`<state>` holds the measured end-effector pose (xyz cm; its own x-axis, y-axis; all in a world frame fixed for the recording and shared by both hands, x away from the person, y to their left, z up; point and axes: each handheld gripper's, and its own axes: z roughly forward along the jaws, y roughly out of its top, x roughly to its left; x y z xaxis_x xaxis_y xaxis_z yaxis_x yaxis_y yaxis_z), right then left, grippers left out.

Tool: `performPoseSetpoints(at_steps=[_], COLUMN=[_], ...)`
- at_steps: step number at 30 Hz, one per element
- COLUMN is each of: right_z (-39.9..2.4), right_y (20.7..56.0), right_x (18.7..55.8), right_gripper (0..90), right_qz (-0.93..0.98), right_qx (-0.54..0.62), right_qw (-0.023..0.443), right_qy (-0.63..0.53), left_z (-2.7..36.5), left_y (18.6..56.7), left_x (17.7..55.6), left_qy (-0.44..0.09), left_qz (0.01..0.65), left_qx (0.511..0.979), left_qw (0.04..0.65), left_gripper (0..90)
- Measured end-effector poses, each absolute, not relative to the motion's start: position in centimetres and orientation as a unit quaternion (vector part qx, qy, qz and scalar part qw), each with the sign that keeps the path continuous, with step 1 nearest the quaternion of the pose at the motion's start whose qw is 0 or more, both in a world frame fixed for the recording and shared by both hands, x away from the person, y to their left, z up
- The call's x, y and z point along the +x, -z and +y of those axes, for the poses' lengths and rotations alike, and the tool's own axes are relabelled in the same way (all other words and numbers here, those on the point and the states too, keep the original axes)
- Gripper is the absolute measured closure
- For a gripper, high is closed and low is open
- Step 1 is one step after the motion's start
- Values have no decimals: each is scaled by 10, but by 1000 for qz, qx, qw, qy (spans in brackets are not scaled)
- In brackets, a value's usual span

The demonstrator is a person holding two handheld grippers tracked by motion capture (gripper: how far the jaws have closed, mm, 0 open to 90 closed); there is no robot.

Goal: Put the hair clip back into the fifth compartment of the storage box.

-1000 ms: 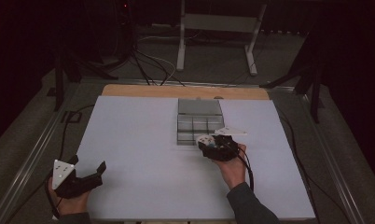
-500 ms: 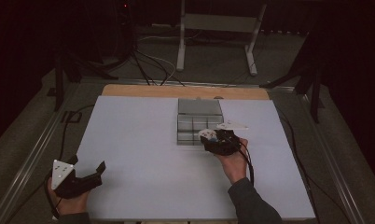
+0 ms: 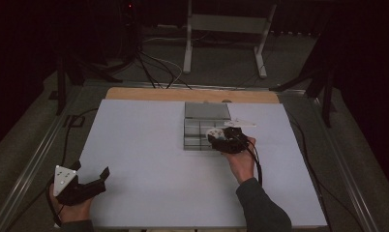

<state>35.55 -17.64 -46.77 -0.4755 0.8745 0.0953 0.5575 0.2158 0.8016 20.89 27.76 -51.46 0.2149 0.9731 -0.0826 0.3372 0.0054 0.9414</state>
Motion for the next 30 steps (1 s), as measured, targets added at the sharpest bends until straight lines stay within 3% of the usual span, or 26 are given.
performPoseSetpoints(at_steps=[30], right_z=[-173], right_y=[480], right_x=[380], right_gripper=[361], right_qz=[757], right_qx=[482], right_qw=[181], right_qy=[-403], left_z=[278], left_y=[515], left_x=[209], left_qy=[-336], left_qz=[528], left_qx=[620], left_qw=[473], left_gripper=[6])
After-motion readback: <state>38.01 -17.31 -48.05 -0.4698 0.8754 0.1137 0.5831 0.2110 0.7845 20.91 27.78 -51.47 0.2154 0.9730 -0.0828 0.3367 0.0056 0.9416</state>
